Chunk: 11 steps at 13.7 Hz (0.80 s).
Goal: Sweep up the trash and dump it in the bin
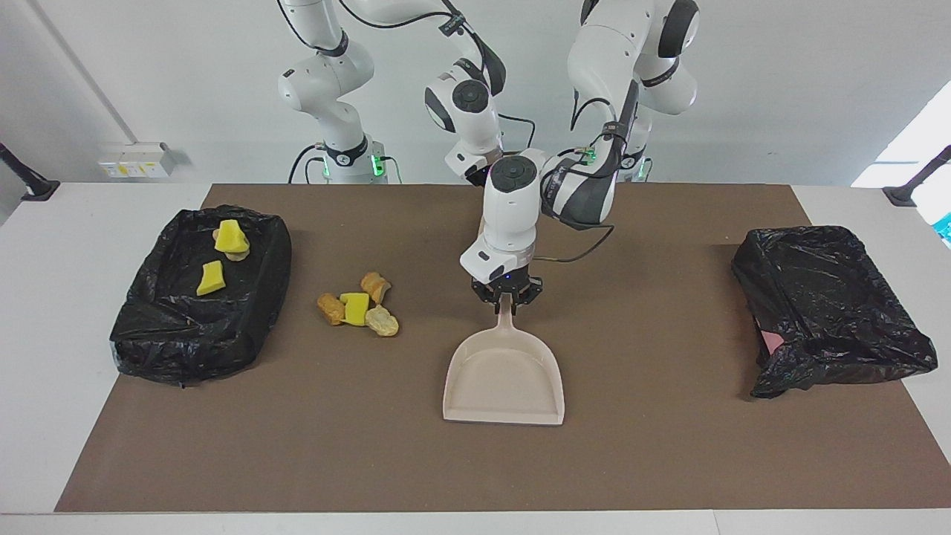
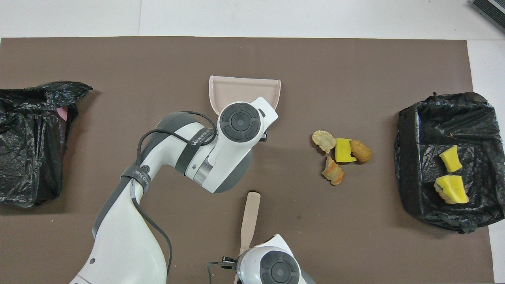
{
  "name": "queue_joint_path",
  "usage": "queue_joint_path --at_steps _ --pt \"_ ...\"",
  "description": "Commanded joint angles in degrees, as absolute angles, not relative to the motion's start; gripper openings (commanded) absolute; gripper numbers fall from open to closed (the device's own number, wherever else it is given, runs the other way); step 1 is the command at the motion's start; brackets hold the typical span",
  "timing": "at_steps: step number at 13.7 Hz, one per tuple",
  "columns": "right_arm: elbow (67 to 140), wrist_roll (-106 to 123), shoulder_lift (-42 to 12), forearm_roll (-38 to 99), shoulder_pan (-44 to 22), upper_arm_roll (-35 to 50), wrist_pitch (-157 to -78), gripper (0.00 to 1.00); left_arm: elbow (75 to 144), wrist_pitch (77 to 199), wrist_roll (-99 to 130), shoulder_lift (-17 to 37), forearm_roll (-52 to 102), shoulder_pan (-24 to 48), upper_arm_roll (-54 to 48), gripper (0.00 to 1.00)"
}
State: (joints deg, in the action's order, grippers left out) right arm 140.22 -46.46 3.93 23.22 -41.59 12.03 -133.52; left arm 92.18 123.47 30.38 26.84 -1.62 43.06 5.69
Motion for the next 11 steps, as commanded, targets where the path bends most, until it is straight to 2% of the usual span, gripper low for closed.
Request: queue_joint_path --at_steps 1,2,3,5,7,9,10,11 --pt "140.4 -44.0 8.4 18.6 -38.4 11.9 -127.0 0.0 92.3 121.4 30.1 25.7 -2.7 42.7 5.9 0.0" --pt "140.4 -43.6 10.3 17.5 -37.4 11.9 -123.9 0.0 92.5 121.6 30.0 25.6 -2.7 42.8 5.9 0.15" --pt "140.4 -42.4 12.8 15.8 -35.3 11.9 -120.2 0.0 93.1 122.1 29.8 25.5 -2.6 42.5 5.8 0.38" --pt "140.4 -36.2 17.8 14.5 -29.9 11.9 -112.6 0.0 94.9 122.3 29.6 24.5 -2.6 42.4 5.8 0.34" --pt "139.5 -32.4 20.6 12.1 -23.0 11.9 -105.3 0.0 95.8 121.6 29.8 23.9 -2.6 42.7 5.8 0.0" --pt "136.7 -28.6 20.6 9.1 -14.9 12.0 -99.6 0.0 96.3 121.6 29.8 23.7 -2.6 42.7 5.8 0.0" --pt "136.2 -26.0 20.2 6.6 -11.5 12.0 -99.0 0.0 96.8 121.5 29.8 23.4 -2.6 42.8 5.8 0.12" --pt "136.3 -23.0 20.0 3.6 -8.6 12.1 -99.5 0.0 96.9 121.6 28.8 23.4 -2.6 42.4 5.8 0.54"
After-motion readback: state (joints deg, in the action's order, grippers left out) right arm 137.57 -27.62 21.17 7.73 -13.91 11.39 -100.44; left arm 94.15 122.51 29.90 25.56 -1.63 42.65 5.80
